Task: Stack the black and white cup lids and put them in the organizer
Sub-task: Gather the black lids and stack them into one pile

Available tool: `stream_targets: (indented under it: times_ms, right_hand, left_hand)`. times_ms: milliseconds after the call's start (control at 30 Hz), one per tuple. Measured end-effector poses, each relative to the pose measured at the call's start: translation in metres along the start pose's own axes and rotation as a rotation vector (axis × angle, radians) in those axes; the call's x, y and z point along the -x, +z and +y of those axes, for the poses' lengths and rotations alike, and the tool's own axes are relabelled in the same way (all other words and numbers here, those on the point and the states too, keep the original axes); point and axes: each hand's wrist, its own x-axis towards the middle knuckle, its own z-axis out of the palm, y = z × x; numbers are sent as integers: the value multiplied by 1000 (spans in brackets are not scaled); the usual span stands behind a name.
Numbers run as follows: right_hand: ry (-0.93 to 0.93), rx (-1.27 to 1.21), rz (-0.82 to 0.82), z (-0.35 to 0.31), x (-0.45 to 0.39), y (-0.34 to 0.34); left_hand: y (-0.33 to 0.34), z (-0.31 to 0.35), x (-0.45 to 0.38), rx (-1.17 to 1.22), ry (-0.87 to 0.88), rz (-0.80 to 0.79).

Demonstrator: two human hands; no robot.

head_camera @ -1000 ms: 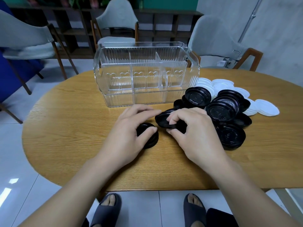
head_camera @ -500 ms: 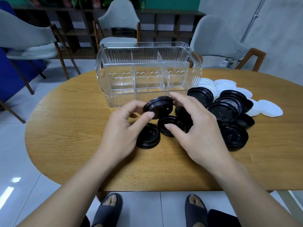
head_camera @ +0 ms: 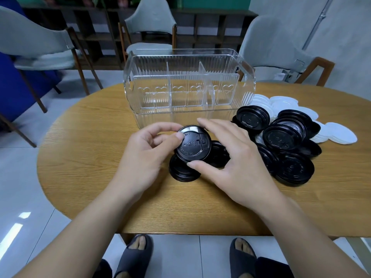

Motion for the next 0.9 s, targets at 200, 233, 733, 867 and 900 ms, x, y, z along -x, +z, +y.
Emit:
stream_targets:
  times_ms: [200, 233, 733, 867, 900]
  right_hand:
    - [68, -11, 23, 7, -3, -4]
    - [99, -30, 27, 8, -4, -6]
    - [208, 24, -4, -3, -9, 4]
    - [154, 25, -134, -11, -6, 18]
    - [151, 42, -171, -12, -6, 21]
  left_hand:
    - [-22, -1, 0, -282, 50, -117]
    - [-27, -3, 0, -342, 47, -145]
    - [-33, -23, 6, -884, 40, -229]
    - [-37, -25, 6, -878, 57, -210]
    - [-37, -26, 6, -879, 67, -207]
